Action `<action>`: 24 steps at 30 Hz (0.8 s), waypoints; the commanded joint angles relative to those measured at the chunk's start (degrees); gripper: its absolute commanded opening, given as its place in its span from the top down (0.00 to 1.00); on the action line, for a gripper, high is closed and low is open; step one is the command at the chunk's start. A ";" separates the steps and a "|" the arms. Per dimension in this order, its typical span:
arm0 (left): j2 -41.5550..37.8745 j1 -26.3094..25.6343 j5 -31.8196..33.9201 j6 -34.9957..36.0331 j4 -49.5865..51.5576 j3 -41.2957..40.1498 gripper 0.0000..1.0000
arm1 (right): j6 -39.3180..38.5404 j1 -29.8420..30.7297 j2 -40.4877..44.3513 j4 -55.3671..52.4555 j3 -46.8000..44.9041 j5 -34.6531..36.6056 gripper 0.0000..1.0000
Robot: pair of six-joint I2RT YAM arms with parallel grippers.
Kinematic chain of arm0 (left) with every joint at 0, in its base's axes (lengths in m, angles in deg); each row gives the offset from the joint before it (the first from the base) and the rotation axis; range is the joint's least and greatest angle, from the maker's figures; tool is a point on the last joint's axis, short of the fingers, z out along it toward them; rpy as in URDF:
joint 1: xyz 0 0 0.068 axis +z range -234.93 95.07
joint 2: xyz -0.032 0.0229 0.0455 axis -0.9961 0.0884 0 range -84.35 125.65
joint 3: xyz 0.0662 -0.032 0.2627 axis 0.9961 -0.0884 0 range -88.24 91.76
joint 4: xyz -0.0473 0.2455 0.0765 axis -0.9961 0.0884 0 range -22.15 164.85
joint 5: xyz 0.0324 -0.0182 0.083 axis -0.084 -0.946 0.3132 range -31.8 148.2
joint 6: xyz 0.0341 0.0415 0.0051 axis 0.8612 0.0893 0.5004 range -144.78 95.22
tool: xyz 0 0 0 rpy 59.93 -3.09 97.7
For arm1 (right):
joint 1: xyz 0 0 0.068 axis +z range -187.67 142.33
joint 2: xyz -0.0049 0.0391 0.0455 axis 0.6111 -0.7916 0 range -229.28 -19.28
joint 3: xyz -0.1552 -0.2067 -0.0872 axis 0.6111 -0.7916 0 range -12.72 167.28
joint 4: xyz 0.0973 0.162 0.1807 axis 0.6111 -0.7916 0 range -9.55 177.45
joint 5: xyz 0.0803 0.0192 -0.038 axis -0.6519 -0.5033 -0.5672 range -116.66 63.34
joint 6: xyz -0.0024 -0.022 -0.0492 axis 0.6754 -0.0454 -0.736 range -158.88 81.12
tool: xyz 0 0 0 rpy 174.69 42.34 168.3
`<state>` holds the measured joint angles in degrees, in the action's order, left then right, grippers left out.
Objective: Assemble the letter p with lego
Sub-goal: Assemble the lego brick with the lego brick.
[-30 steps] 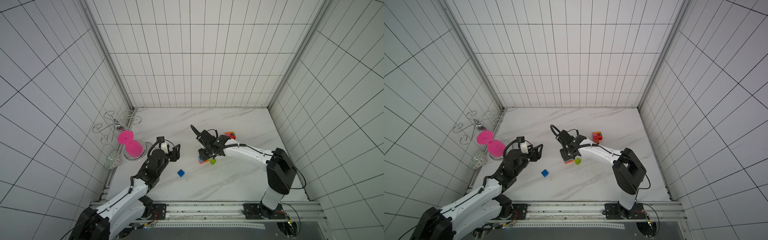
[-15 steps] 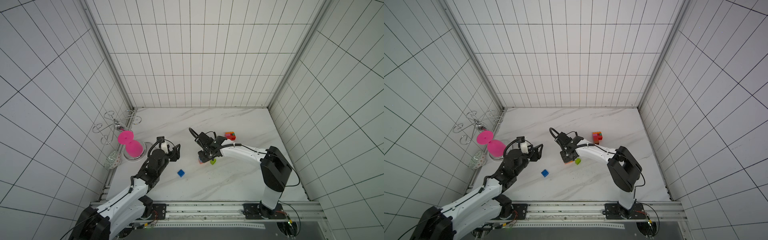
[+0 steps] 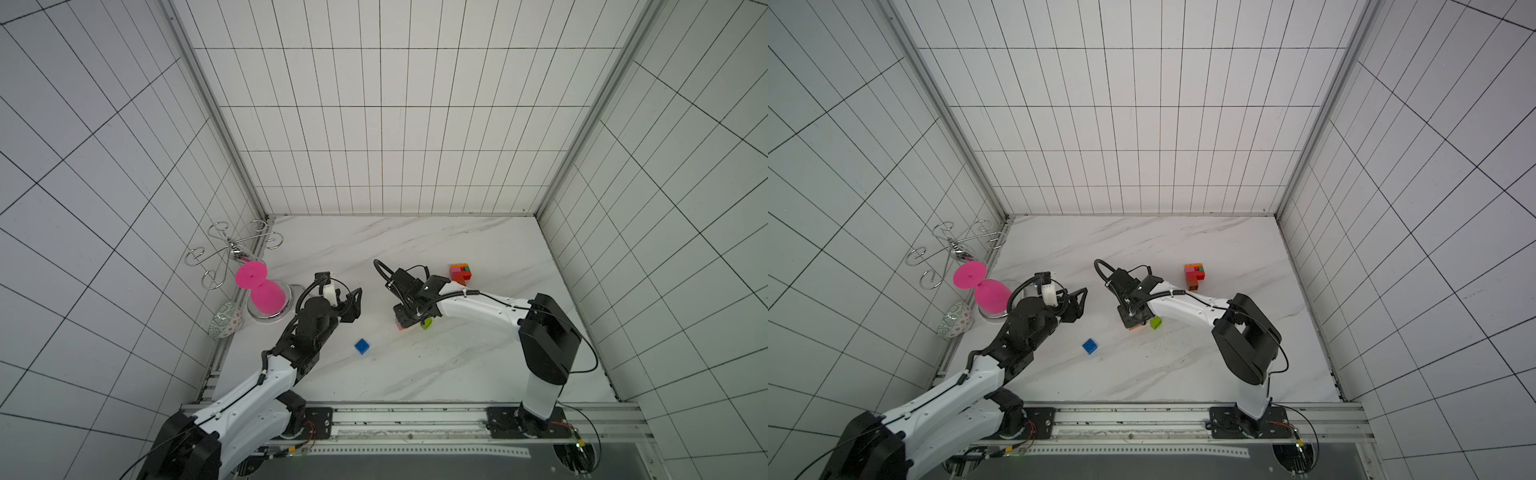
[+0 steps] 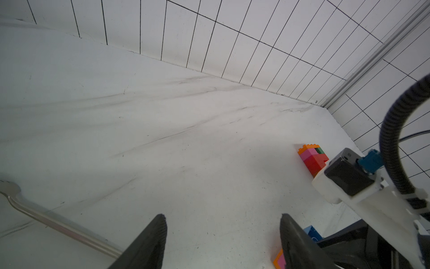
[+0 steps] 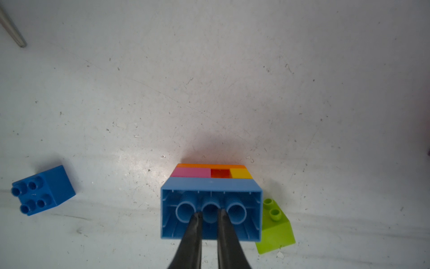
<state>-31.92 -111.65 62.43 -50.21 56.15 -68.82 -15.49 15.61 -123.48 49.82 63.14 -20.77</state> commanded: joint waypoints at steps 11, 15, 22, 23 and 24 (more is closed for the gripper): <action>-0.06 0.27 -0.14 0.90 0.32 1.41 0.28 | -0.52 2.38 4.13 7.22 -11.57 -0.79 0.84; -0.04 0.27 0.06 1.00 0.19 1.41 0.29 | -0.61 2.97 3.98 9.91 -14.50 -0.42 0.83; -0.36 0.27 0.22 1.08 0.24 1.34 0.29 | -0.90 3.12 1.23 9.38 -14.86 -0.10 0.83; -0.36 0.27 0.21 1.08 0.21 1.24 0.29 | -0.90 3.11 0.83 9.05 -14.71 -0.11 0.83; -0.40 0.27 0.25 1.14 0.19 1.25 0.29 | -0.95 3.18 0.63 8.72 -14.44 -0.09 0.83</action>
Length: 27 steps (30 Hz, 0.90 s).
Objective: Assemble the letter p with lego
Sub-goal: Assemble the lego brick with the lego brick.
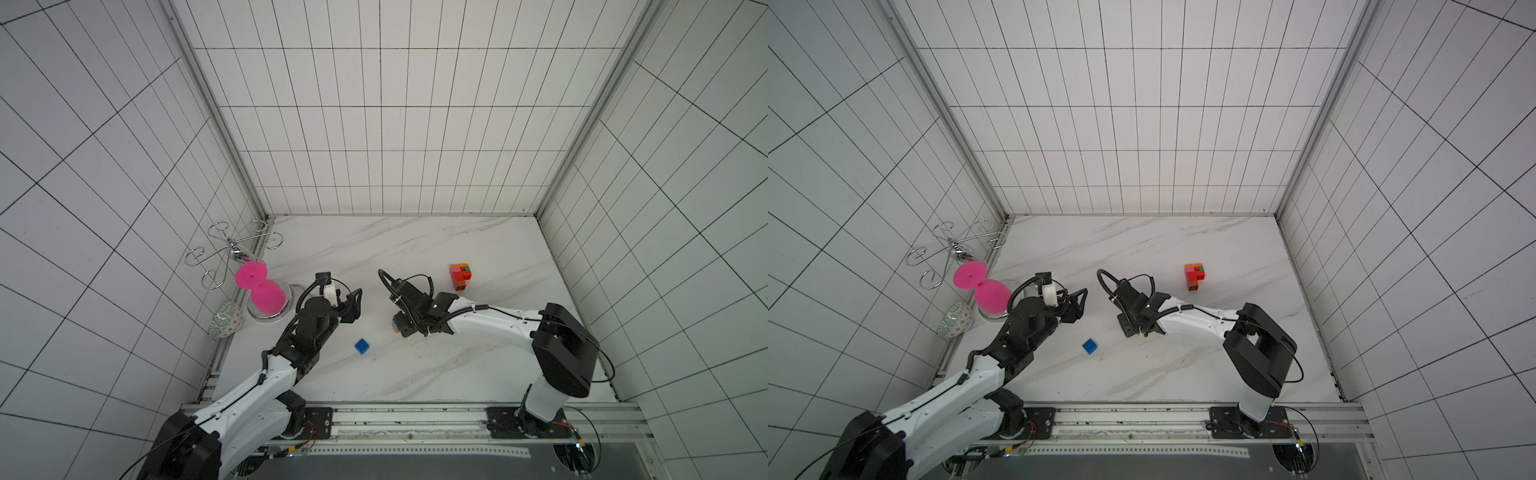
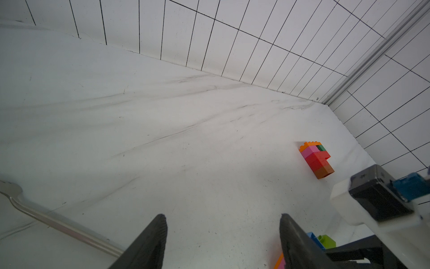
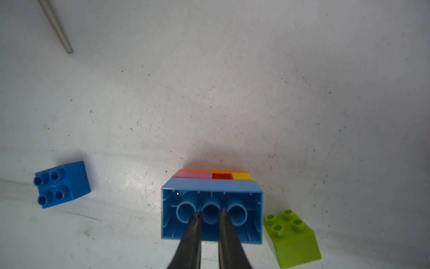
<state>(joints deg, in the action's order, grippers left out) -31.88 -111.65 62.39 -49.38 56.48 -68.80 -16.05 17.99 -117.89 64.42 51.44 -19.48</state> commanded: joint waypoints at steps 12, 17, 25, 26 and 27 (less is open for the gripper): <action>-0.89 0.31 0.21 0.34 0.12 1.30 0.29 | -2.39 0.72 -6.92 -13.28 5.53 -0.21 0.81; -1.13 0.27 0.12 0.34 0.26 1.32 0.29 | -2.22 0.85 -9.98 -13.62 5.89 -1.82 0.81; -1.22 0.27 -0.14 0.36 0.22 1.30 0.29 | -2.69 0.85 -9.68 -18.62 9.97 0.60 0.80; -1.23 0.27 -0.14 0.34 0.21 1.30 0.29 | -2.88 0.85 -8.99 -19.80 10.87 0.95 0.80; -1.36 0.27 -0.14 0.34 0.26 1.31 0.29 | -2.96 0.84 -8.31 -20.78 12.16 1.23 0.80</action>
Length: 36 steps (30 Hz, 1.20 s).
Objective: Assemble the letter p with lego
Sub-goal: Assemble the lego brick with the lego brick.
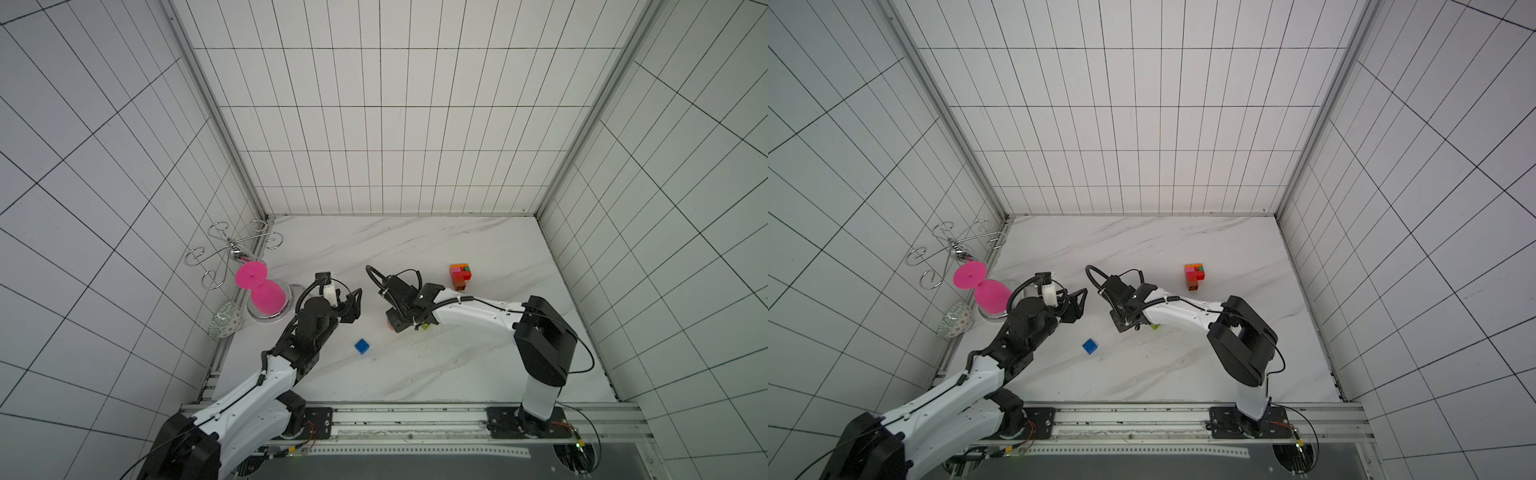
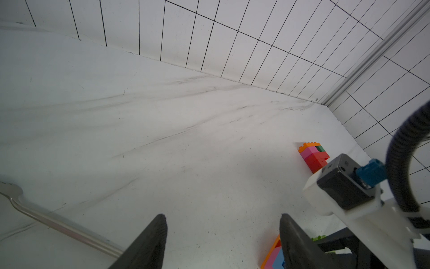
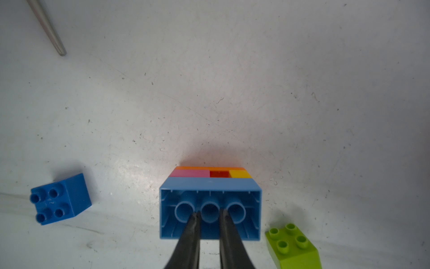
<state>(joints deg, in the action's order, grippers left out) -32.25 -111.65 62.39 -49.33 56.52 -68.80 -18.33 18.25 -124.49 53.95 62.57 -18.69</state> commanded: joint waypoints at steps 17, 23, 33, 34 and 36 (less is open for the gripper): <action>-0.41 0.27 -2.93 1.24 -1.24 1.28 0.29 | -0.72 -1.32 4.47 -11.07 6.03 -3.74 0.70; 2.99 0.09 -7.73 1.48 0.13 3.31 0.27 | 2.15 -4.85 16.33 -3.98 -6.32 -7.88 0.64; -0.96 -8.28 -1.24 -5.54 20.01 6.14 0.25 | 3.72 -14.06 35.47 3.88 -24.64 -17.06 0.42; -2.28 -10.00 0.25 -6.84 22.25 5.75 0.24 | 3.62 -14.60 36.78 4.41 -25.82 -17.55 0.40; -3.60 -14.06 4.15 -8.77 26.93 5.95 0.24 | 3.30 -15.49 38.86 4.84 -27.59 -18.23 0.37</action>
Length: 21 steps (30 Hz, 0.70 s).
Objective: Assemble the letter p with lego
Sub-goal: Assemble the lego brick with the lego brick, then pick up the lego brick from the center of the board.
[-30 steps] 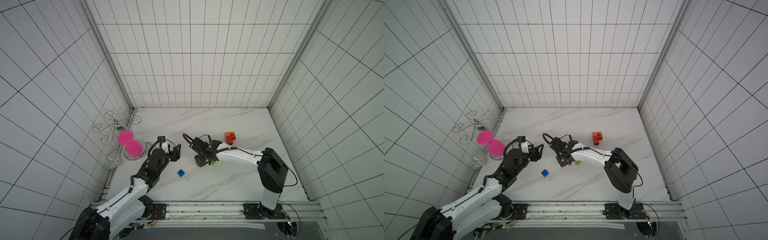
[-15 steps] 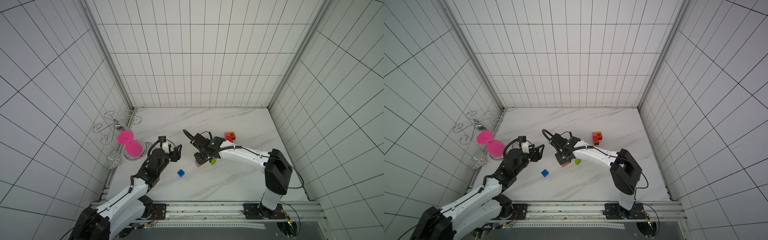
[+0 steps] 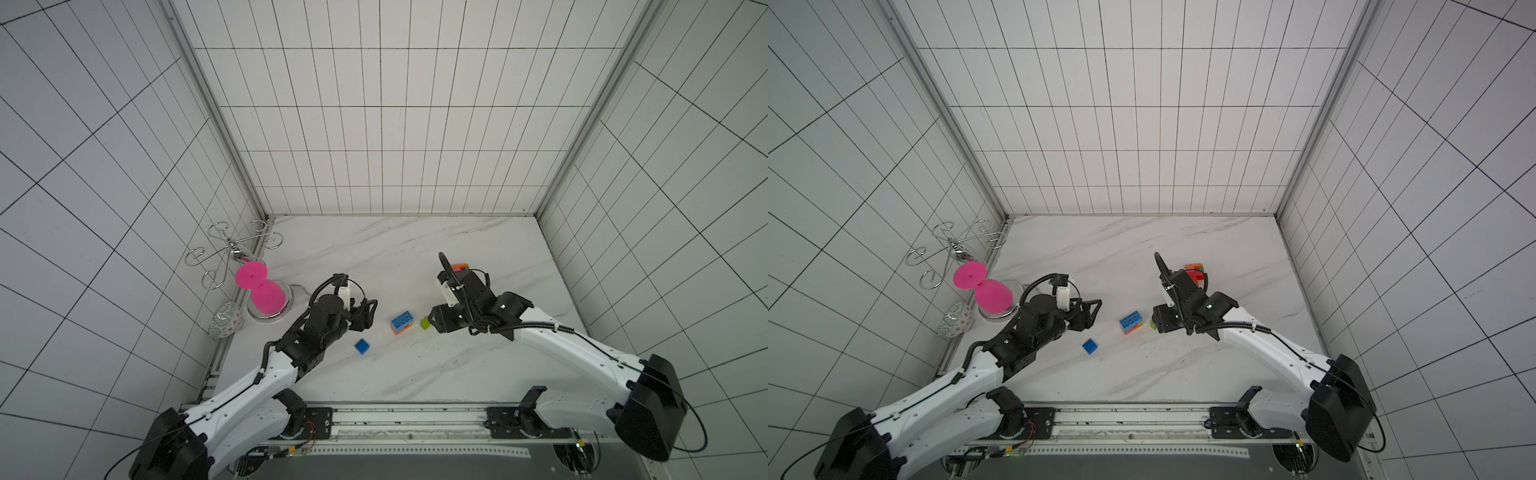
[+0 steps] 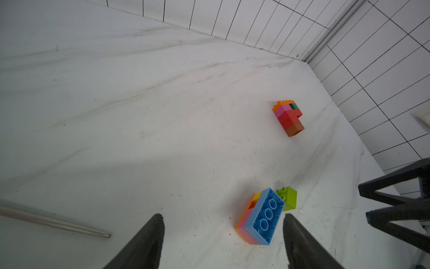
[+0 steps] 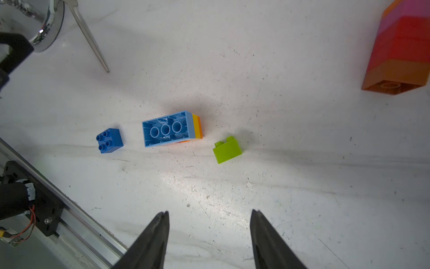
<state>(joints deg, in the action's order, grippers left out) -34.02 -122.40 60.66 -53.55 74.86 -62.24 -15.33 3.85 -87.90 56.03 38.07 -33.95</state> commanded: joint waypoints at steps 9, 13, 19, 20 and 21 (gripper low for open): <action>10.47 -15.26 14.23 -5.19 20.62 5.31 0.21 | 0.13 -3.45 6.79 5.75 -8.30 -5.95 0.26; 14.95 -15.26 13.44 -4.57 19.41 5.58 0.20 | 0.27 -3.61 8.21 5.89 -9.71 -6.13 0.25; 22.31 -15.08 11.76 -3.13 18.10 6.80 0.21 | 0.44 -4.56 10.58 5.65 -11.74 -6.67 0.25; 23.20 -15.17 10.72 -3.05 17.81 6.92 0.22 | 0.52 -4.63 10.91 5.62 -12.03 -6.67 0.25; 23.71 -15.24 9.75 -3.05 17.57 6.87 0.23 | 0.53 -4.76 11.18 5.50 -12.18 -6.61 0.25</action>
<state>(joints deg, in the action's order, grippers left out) -11.49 -137.44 71.99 -56.76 93.35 -56.80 -15.31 -0.22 -77.91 61.25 27.68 -39.81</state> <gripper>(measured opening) 0.773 0.746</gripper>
